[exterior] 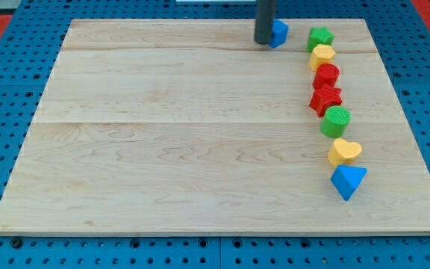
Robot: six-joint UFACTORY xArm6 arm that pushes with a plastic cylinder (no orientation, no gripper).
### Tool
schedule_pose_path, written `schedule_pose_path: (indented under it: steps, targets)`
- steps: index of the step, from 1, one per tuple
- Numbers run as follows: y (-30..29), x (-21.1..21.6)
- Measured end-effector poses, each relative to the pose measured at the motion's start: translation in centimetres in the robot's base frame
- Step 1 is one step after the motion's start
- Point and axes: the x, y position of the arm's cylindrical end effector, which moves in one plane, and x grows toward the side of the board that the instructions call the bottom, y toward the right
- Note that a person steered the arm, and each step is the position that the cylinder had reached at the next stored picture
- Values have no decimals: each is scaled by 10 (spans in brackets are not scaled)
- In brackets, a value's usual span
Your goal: Push the blue cube above the green star
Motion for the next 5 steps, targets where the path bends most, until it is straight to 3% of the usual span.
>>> schedule_pose_path:
  steps: [2,5]
  targets:
    - [-11,-31]
    - [50,-35]
